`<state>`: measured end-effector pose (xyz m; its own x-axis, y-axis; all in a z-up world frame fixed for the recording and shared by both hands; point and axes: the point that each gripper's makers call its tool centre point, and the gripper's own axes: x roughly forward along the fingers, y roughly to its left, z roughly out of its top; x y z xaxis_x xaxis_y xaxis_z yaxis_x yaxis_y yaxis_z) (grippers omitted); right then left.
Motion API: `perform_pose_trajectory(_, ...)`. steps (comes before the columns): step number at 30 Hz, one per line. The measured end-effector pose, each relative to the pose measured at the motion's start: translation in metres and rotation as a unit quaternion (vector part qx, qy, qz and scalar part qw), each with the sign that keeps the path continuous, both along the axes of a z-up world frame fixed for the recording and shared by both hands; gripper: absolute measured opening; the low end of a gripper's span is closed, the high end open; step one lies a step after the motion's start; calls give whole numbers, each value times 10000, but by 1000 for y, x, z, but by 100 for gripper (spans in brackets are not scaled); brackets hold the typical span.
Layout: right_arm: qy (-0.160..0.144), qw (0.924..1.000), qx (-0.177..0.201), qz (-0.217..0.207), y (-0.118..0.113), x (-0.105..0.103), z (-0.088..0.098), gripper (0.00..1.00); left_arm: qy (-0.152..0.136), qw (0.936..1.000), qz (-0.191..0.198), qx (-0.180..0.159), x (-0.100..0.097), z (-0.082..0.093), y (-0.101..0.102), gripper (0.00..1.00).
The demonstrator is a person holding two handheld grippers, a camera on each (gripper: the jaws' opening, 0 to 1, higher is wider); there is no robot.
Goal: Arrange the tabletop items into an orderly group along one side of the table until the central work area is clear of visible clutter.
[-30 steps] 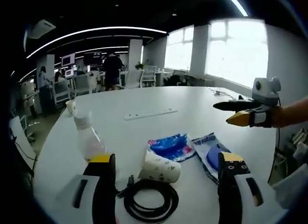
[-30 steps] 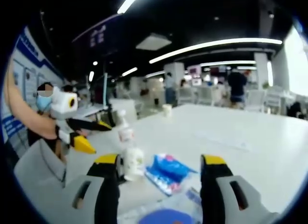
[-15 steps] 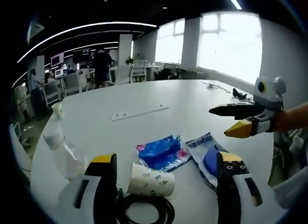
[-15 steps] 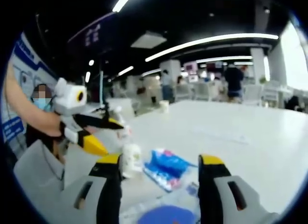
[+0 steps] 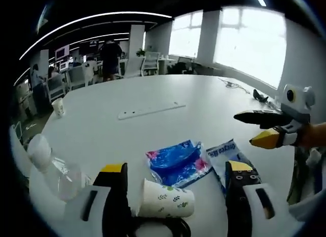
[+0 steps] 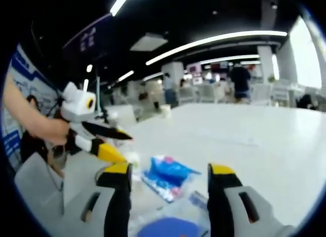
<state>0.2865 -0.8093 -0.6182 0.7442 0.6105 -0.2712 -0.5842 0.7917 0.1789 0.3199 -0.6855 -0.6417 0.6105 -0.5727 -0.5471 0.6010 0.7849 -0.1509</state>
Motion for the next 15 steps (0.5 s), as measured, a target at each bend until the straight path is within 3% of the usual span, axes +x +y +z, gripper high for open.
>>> perform_pose_trajectory(6,290,9991,-217,-196,-9,10,-21,49,453,9985,265,171,11,-19,8,69)
perform_pose_trajectory(12,466,9983,-103,-344,-9,21,-31,45,542,9980,233,224,19,-26,6,66)
perform_pose_trajectory(15,543,9977,-77,-406,-7,28,-34,41,718,9969,267,174,23,-31,2,65)
